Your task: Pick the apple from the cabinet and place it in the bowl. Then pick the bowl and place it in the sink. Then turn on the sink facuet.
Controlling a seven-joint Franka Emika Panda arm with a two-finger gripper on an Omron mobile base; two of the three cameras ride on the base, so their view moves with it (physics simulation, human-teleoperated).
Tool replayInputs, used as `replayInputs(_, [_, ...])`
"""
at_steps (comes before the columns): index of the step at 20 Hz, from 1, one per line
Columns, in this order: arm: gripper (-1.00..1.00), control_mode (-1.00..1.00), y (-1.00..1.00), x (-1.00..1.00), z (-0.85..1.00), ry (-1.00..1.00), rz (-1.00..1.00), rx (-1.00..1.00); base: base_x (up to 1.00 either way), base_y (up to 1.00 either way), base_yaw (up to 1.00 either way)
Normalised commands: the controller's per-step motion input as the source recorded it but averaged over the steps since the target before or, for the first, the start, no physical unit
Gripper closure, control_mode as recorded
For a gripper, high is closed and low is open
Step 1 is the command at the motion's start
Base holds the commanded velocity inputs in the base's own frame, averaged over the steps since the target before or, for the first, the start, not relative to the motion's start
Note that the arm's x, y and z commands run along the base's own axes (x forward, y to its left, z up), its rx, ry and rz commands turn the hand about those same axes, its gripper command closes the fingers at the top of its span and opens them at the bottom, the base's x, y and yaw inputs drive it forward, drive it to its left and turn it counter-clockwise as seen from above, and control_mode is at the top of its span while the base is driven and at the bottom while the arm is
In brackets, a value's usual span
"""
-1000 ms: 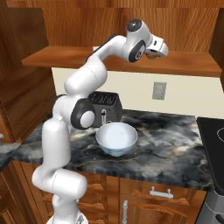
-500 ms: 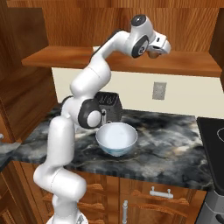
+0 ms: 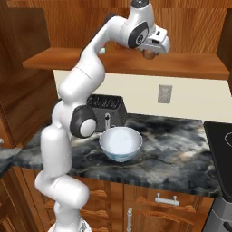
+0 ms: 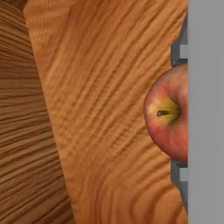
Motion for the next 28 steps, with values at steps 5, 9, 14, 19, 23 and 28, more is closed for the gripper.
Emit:
replayInputs(5, [1.00,-1.00,0.87,-1.00,-0.44,-0.06,0.10,-0.07,0.00,0.00,0.00])
replayInputs(9, [1.00,-1.00,0.71,-1.00,-0.49,-0.06,0.10,-0.05,0.00,0.00,0.00])
replayInputs(14, [1.00,-1.00,0.49,-1.00,-0.63,-0.05,0.08,-0.04,0.00,0.00,0.00])
replayInputs(19, [1.00,-1.00,0.22,-1.00,-0.71,-0.02,0.03,-0.03,0.00,0.00,0.00])
replayInputs(23, [1.00,-1.00,0.00,-0.51,-0.78,0.10,0.00,-0.05,0.00,0.00,0.00])
replayInputs(28, [1.00,-1.00,-0.15,0.24,-0.84,0.17,0.00,-0.02,0.00,0.00,0.00])
